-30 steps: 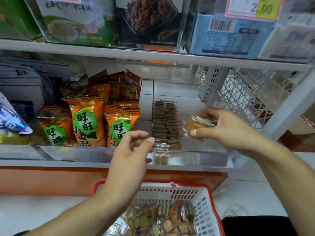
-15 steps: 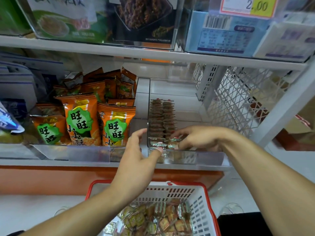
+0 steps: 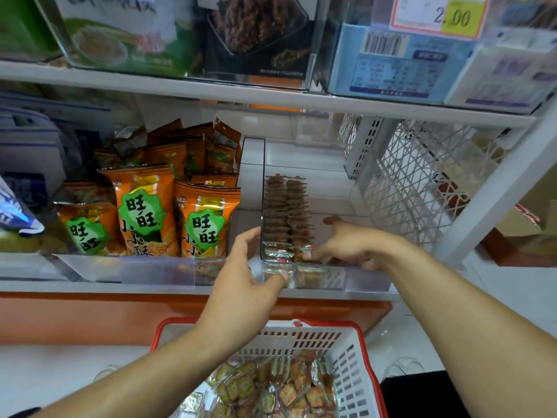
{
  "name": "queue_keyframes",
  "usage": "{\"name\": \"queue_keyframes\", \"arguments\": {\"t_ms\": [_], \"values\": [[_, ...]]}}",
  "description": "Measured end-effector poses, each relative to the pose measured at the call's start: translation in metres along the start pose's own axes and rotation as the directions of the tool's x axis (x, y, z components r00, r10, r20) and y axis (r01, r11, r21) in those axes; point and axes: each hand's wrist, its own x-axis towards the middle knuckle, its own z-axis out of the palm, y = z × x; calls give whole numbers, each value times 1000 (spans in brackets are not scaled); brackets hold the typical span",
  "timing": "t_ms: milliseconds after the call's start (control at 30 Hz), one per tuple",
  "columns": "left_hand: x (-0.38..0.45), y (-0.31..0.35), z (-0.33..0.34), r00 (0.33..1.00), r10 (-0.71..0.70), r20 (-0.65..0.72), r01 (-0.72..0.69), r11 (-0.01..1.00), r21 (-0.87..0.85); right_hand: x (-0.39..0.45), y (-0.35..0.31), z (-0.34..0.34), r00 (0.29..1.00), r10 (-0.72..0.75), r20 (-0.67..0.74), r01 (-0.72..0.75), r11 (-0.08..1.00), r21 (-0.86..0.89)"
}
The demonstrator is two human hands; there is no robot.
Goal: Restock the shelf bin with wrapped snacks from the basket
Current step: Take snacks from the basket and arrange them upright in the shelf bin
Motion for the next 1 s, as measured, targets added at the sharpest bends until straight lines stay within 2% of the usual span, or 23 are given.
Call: {"name": "queue_keyframes", "arguments": {"t_ms": [67, 100, 200, 333, 433, 467, 500, 600, 767, 900, 1000], "values": [[0, 0, -1, 1000, -3, 0, 3, 1000, 0, 2, -2, 0, 999, 17, 32, -21, 989, 145], [0, 0, -1, 1000, -4, -1, 4, 1000, -3, 2, -2, 0, 1000, 25, 15, -27, 988, 153], [0, -1, -2, 1000, 0, 4, 0, 1000, -5, 5, 0, 2, 998, 13, -66, -13, 1000, 13], [0, -1, -1, 1000, 2, 6, -2, 1000, -15, 12, -3, 10, 993, -29, -113, 22, 998, -57], [0, -1, -1, 1000, 5, 4, -5, 1000, -21, 15, -10, 15, 988, -56, -145, 2, 936, -351], [0, 0, -2, 1000, 9, 7, -9, 1000, -22, 14, -12, 17, 990, -52, -131, -2, 923, -385], [-1, 0, -2, 1000, 9, 11, -9, 1000, -24, 14, -13, 17, 996, -22, -88, -9, 943, -333], [-1, 0, -5, 1000, -1, 19, 2, 998, -56, 10, -16, 6, 988, 87, 126, -87, 996, 0], [-4, 0, -9, 999, -1, 47, 4, 998, -68, 12, -10, 0, 993, 109, 41, -106, 993, -55], [-6, 2, -9, 999, 0, 50, 3, 998, -64, 15, -9, 14, 990, 78, 115, -88, 992, 89], [-4, 0, -11, 999, -6, 40, 8, 998, -58, 15, -12, 10, 996, 90, 28, -92, 992, 86]]}}
